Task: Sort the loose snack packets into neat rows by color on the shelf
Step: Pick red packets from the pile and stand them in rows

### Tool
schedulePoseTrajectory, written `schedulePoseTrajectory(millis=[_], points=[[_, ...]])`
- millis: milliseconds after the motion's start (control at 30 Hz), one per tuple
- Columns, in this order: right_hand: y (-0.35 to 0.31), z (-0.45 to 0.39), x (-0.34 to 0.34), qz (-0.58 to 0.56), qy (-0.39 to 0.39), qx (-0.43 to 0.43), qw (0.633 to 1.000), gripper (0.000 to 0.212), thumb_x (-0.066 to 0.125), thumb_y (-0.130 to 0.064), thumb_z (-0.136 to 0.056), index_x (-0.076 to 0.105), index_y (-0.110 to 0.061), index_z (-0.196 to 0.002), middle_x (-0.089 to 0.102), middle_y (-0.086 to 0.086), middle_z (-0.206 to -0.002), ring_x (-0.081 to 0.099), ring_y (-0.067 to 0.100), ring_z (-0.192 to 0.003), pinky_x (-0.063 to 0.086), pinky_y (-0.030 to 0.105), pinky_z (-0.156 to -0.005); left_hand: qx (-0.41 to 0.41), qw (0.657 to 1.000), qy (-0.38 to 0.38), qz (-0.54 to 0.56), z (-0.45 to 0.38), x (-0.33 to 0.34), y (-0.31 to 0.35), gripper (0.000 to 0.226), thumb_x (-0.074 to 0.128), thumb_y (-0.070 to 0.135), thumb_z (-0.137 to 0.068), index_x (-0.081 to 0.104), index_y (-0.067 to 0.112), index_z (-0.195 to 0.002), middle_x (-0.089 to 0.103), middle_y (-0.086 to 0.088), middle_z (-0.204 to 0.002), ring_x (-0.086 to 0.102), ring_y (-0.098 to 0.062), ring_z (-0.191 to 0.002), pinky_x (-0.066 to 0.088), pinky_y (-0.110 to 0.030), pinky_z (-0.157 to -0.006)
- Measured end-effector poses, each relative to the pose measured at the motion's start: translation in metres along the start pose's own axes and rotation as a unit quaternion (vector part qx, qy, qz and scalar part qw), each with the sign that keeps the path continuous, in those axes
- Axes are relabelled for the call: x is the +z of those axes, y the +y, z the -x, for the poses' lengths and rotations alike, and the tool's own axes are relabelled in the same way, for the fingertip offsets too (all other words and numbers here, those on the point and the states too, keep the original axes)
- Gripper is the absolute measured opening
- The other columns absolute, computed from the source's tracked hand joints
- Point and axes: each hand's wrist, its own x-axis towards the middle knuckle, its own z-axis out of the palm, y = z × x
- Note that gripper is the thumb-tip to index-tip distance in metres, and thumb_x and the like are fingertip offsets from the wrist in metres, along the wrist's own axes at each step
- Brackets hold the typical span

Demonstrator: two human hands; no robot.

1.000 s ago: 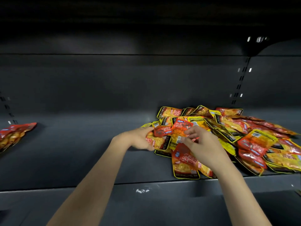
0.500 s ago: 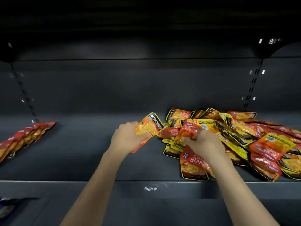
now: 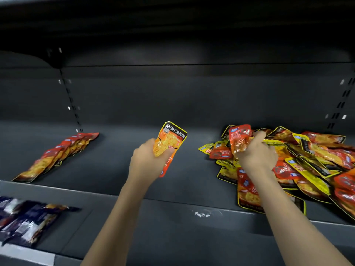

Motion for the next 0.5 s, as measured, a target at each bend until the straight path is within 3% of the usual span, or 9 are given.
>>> schedulePoseTrajectory(millis=[100,200,267,367,500], points=[[-0.007,-0.002,-0.013,-0.115,0.022,-0.004,0.993,0.044,0.063,-0.019,-0.086,0.043,-0.004,-0.123,0.065,0.022,-0.101,0.057,0.042,-0.101,0.042,0.039,-0.078,-0.019,0.999,0.009,0.032,0.005,-0.004,-0.003,0.026,0.065,0.039,-0.085,0.058,0.014,-0.081,0.064,0.000,-0.079,0.063,-0.022,-0.079,0.052,-0.035,-0.075],[-0.015,-0.001,-0.025,-0.192,-0.003,-0.058,0.980,0.019,0.061,-0.022,-0.090,0.061,-0.006,-0.100,0.059,0.008,-0.077,0.058,0.035,-0.089,0.033,0.030,-0.064,-0.039,0.997,0.022,0.066,0.009,-0.005,-0.007,0.028,0.065,0.036,-0.085,0.060,0.009,-0.083,0.064,-0.002,-0.078,0.065,-0.024,-0.079,0.054,-0.038,-0.074],[-0.023,0.007,-0.029,-0.253,-0.026,-0.074,0.964,0.014,0.061,-0.023,-0.089,0.062,-0.010,-0.088,0.050,-0.001,-0.064,0.054,0.029,-0.077,0.031,0.030,-0.063,-0.048,0.996,0.023,0.074,0.013,-0.004,-0.008,0.029,0.065,0.036,-0.085,0.060,0.007,-0.086,0.065,-0.003,-0.078,0.065,-0.023,-0.078,0.054,-0.038,-0.073],[-0.037,0.029,-0.024,-0.352,-0.072,-0.045,0.932,0.011,0.060,-0.020,-0.084,0.058,-0.009,-0.082,0.052,-0.001,-0.064,0.051,0.024,-0.066,0.035,0.032,-0.057,-0.055,0.994,0.018,0.091,0.018,-0.004,-0.014,0.027,0.064,0.036,-0.085,0.061,0.009,-0.084,0.066,-0.001,-0.076,0.066,-0.020,-0.075,0.056,-0.041,-0.073],[-0.058,0.062,-0.003,-0.450,-0.136,0.005,0.882,0.011,0.060,-0.015,-0.082,0.056,-0.014,-0.073,0.056,-0.002,-0.067,0.052,0.019,-0.068,0.041,0.030,-0.066,-0.075,0.987,0.023,0.139,0.024,-0.013,-0.031,0.030,0.065,0.037,-0.085,0.063,0.008,-0.084,0.068,-0.004,-0.076,0.068,-0.021,-0.074,0.056,-0.042,-0.071]])
